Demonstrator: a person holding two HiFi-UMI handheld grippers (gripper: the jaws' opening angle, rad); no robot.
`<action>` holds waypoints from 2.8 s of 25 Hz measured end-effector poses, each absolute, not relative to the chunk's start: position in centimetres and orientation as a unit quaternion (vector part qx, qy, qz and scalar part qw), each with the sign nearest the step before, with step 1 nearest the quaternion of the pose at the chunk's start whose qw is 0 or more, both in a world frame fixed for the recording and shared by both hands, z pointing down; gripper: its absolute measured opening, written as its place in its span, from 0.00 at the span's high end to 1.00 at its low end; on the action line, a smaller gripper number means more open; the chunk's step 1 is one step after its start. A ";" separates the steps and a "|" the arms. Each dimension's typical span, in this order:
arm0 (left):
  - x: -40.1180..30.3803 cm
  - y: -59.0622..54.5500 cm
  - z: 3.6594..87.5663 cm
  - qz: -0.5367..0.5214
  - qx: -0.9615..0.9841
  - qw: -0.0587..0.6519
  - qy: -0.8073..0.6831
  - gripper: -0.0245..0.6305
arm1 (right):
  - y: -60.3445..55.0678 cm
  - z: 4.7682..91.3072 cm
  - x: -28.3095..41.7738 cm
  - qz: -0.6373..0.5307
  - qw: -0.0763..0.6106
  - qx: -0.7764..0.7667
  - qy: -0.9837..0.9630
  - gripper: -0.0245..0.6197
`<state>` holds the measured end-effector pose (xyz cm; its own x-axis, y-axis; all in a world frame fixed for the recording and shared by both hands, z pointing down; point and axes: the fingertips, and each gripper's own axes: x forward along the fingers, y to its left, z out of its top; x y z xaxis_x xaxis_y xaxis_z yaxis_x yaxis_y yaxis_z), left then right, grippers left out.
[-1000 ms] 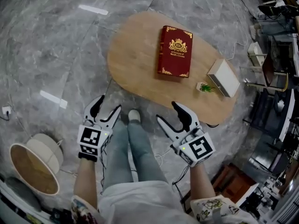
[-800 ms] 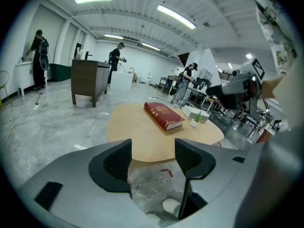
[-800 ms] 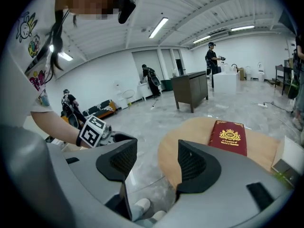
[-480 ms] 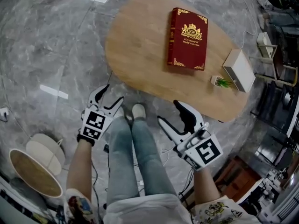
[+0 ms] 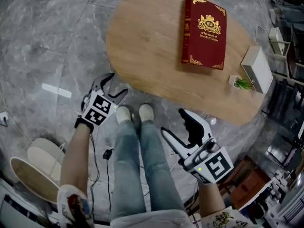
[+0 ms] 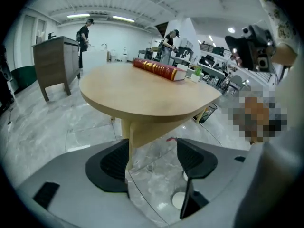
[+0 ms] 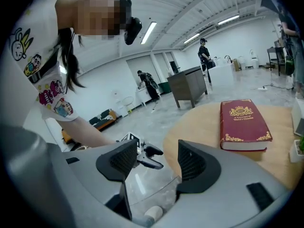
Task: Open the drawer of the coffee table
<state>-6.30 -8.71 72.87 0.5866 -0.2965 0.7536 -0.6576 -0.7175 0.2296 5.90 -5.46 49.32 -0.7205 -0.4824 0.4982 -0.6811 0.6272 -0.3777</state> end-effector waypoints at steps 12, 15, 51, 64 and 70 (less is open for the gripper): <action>-4.2 -12.4 75.7 0.339 0.883 0.202 -0.254 0.50 | -4.5 51.6 7.0 0.311 0.185 0.358 -0.861 0.60; -3.7 -12.8 75.7 0.328 0.890 0.191 -0.254 0.56 | -4.4 51.7 7.4 0.310 0.173 0.358 -0.864 0.60; -5.5 -7.2 75.7 0.403 0.911 0.020 -0.091 0.80 | -2.0 54.2 4.9 0.329 0.181 0.335 -0.864 0.60; -5.7 -6.8 75.8 0.434 0.900 -0.046 -0.017 0.84 | 0.6 59.5 5.6 0.300 0.285 0.291 -0.863 0.60; -6.6 -4.1 75.9 0.439 0.897 -0.041 0.017 0.85 | 1.2 61.0 5.4 0.309 0.298 0.285 -0.857 0.60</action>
<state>-6.64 -4.08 75.85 0.6142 -0.0051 0.7891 0.0671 -0.9960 -0.0586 5.43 1.24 60.99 -0.6606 -0.3044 0.6863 -0.6722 0.6468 -0.3602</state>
